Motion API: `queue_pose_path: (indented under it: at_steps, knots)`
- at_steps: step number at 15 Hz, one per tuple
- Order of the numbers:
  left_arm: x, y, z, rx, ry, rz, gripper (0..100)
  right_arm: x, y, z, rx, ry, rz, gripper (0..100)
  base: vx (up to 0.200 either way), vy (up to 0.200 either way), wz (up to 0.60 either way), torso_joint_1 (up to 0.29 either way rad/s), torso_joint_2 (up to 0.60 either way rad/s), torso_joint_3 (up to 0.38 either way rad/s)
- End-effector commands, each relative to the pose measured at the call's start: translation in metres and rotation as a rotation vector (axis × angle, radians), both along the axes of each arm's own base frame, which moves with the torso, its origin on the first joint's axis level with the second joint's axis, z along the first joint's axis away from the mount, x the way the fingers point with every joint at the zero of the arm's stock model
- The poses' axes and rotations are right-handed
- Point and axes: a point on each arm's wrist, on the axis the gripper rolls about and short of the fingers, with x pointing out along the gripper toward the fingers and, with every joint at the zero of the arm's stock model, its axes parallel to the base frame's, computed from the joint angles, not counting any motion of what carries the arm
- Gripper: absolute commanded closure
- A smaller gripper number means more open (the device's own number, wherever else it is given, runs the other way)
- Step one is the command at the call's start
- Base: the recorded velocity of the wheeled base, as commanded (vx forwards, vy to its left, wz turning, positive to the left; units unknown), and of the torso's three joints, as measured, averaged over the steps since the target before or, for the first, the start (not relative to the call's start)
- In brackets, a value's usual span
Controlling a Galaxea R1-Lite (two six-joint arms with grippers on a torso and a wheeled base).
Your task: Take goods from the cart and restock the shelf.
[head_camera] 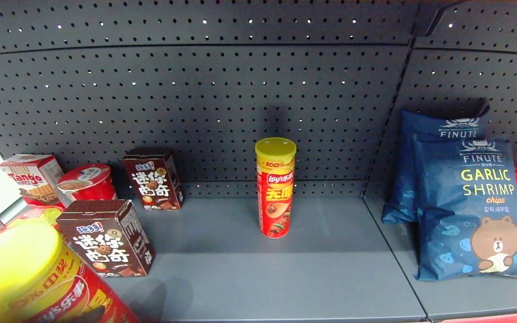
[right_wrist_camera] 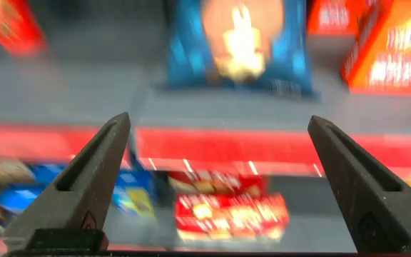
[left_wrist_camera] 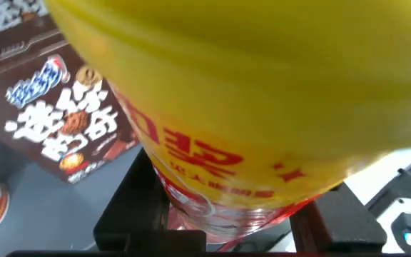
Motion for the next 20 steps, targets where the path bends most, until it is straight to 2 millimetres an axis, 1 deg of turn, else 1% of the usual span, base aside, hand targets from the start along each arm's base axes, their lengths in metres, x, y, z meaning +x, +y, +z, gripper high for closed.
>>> queue_pose_path:
  at_steps: [1,2,4,5,7,8,9,10,11,12,13,14,15,16,17,19,20]
  knots:
    - [0.008,-0.004,0.003,0.006,0.019,-0.021,100,0.032,0.004,0.102,0.077,0.038,0.157,0,0.000,0.000,0.00,0.000,0.00,0.000]
    - [0.012,-0.005,0.006,0.009,0.024,-0.021,100,0.039,0.005,0.101,0.054,0.076,0.199,0,0.000,0.000,0.00,0.000,0.00,0.000]
    - [0.014,-0.006,0.006,0.009,0.033,-0.024,100,0.055,0.011,0.106,0.042,0.134,0.302,0,0.000,0.000,0.00,0.000,0.00,0.000]
    - [0.015,-0.008,0.003,0.014,0.048,-0.042,100,0.071,0.017,0.112,0.029,0.188,0.366,0,0.000,0.000,0.00,0.000,0.00,0.000]
    - [0.018,-0.012,0.007,0.012,0.049,-0.075,100,0.090,0.033,0.111,-0.027,0.261,0.507,0,0.000,0.000,0.00,0.000,0.00,0.000]
    - [0.020,-0.015,0.011,0.011,0.042,-0.098,100,0.099,0.042,0.111,-0.038,0.266,0.563,0,0.000,0.000,0.00,0.000,0.00,0.000]
    - [0.022,-0.019,0.010,0.017,0.058,-0.121,100,0.110,0.051,0.113,-0.042,0.258,0.593,0,0.000,0.000,0.00,0.000,0.00,0.000]
    - [0.023,-0.020,0.010,0.019,0.059,-0.128,100,0.114,0.054,0.115,-0.042,0.253,0.603,0,0.000,0.000,0.00,0.000,0.00,0.000]
    - [0.025,-0.025,0.011,0.021,0.060,-0.160,100,0.129,0.067,0.119,-0.043,0.243,0.655,0,0.000,0.000,0.00,0.000,0.00,0.000]
    - [0.025,-0.027,0.013,0.020,0.060,-0.177,100,0.138,0.075,0.124,-0.046,0.247,0.669,0,0.000,0.000,0.00,0.000,0.00,0.000]
    - [0.025,-0.028,0.013,0.021,0.062,-0.183,100,0.144,0.079,0.126,-0.049,0.251,0.670,0,0.000,0.000,0.00,0.000,0.00,0.000]
    - [0.026,-0.029,0.012,0.024,0.066,-0.191,100,0.159,0.089,0.133,-0.050,0.259,0.676,0,0.000,0.000,0.00,0.000,0.00,0.000]
    - [0.026,-0.029,0.011,0.026,0.073,-0.194,100,0.166,0.093,0.134,-0.052,0.268,0.680,0,0.000,0.000,0.00,0.000,0.00,0.000]
    - [0.029,-0.031,0.011,0.029,0.080,-0.203,100,0.177,0.101,0.133,-0.052,0.291,0.718,0,0.000,0.000,0.00,0.000,0.00,0.000]
    - [0.033,-0.035,0.015,0.027,0.077,-0.213,100,0.193,0.111,0.133,-0.066,0.308,0.747,0,0.000,0.000,0.00,0.000,0.00,0.000]
    - [0.038,-0.038,0.018,0.027,0.078,-0.215,100,0.214,0.124,0.131,-0.136,0.274,0.765,0,0.000,0.000,0.00,0.000,0.00,0.000]
    - [0.041,-0.039,0.018,0.029,0.084,-0.218,100,0.230,0.132,0.127,-0.159,0.236,0.801,0,0.000,0.000,0.00,0.000,0.00,0.000]
